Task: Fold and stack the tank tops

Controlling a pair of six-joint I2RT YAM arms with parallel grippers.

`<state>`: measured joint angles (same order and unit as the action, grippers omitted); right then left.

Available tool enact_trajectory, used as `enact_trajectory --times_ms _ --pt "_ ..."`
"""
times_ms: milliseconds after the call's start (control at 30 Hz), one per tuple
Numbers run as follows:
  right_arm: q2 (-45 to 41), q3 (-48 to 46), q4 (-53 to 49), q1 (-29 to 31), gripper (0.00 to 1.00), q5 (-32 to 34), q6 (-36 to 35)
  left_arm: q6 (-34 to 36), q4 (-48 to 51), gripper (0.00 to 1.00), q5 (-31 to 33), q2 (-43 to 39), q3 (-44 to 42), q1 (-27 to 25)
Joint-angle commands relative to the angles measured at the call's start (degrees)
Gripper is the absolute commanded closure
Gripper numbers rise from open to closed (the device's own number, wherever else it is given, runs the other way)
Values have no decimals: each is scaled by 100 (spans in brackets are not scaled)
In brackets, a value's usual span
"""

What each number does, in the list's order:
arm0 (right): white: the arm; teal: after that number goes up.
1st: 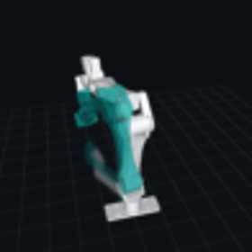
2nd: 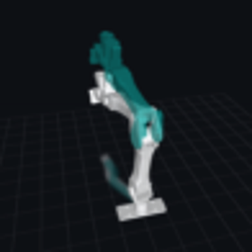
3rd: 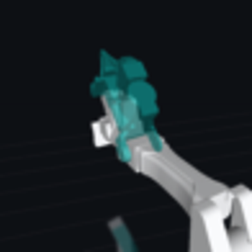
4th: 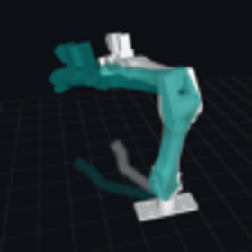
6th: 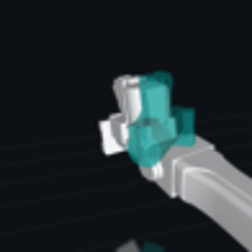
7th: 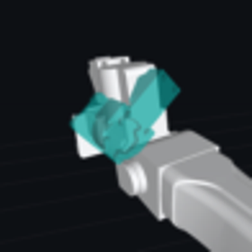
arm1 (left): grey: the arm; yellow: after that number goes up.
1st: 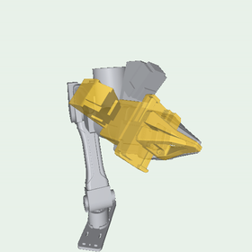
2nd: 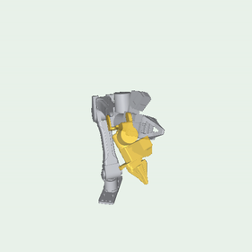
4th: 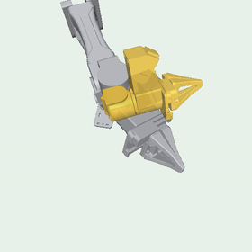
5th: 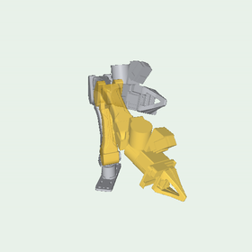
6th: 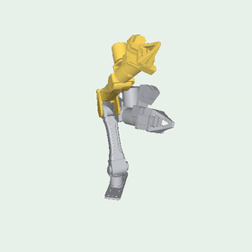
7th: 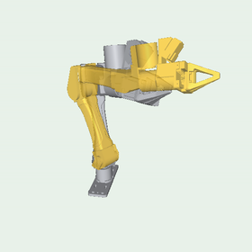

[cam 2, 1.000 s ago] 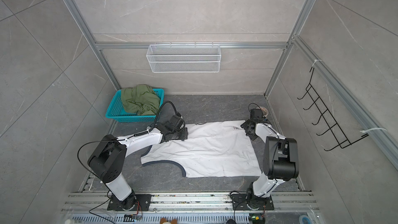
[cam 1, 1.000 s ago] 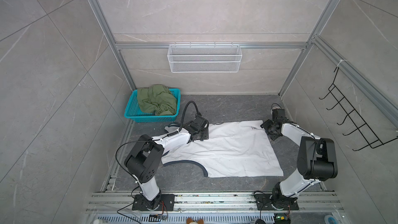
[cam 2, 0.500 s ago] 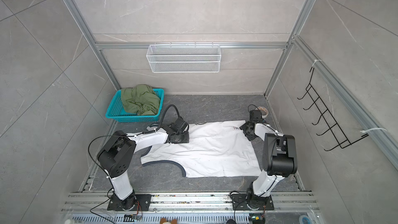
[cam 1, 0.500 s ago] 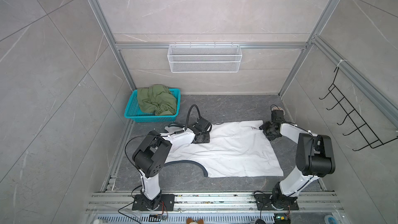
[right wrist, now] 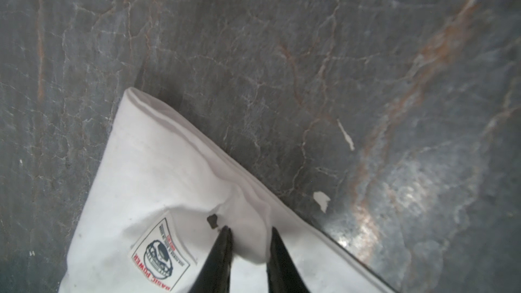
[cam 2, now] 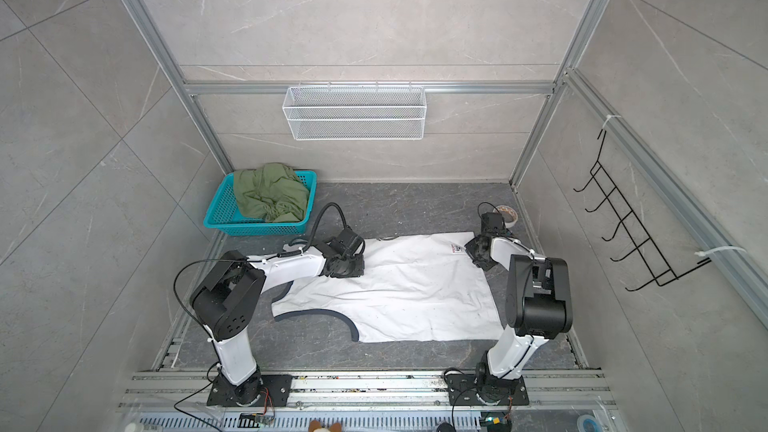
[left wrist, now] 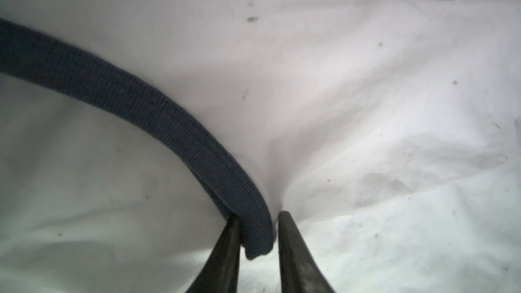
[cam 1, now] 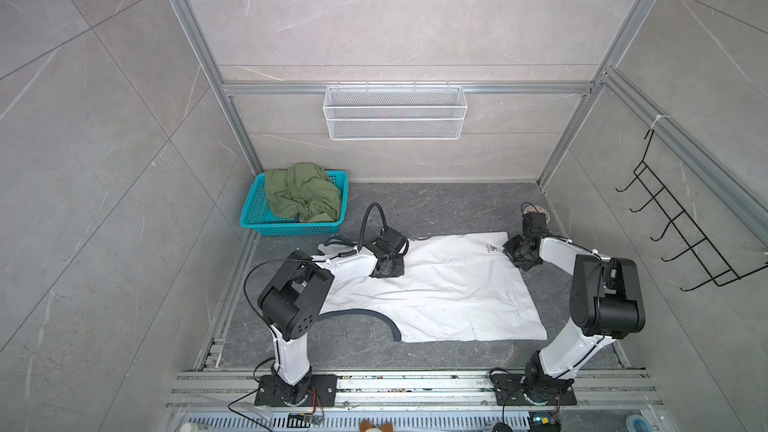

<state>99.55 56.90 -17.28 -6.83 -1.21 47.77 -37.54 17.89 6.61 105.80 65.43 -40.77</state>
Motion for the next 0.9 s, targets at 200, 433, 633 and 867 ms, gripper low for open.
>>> enact_trajectory --times_ms 200,433,633,867 --pt "-16 75 -65 13 83 274 -149 18 -14 100 142 48 163 0" --pt "-119 130 -106 67 90 423 -231 27 -51 100 195 -228 30 1" --pt "-396 102 -271 68 96 698 -249 54 -47 100 287 -685 -150 -27" --pt "-830 -297 -330 68 97 886 -80 28 35 100 340 -967 -320 -58"
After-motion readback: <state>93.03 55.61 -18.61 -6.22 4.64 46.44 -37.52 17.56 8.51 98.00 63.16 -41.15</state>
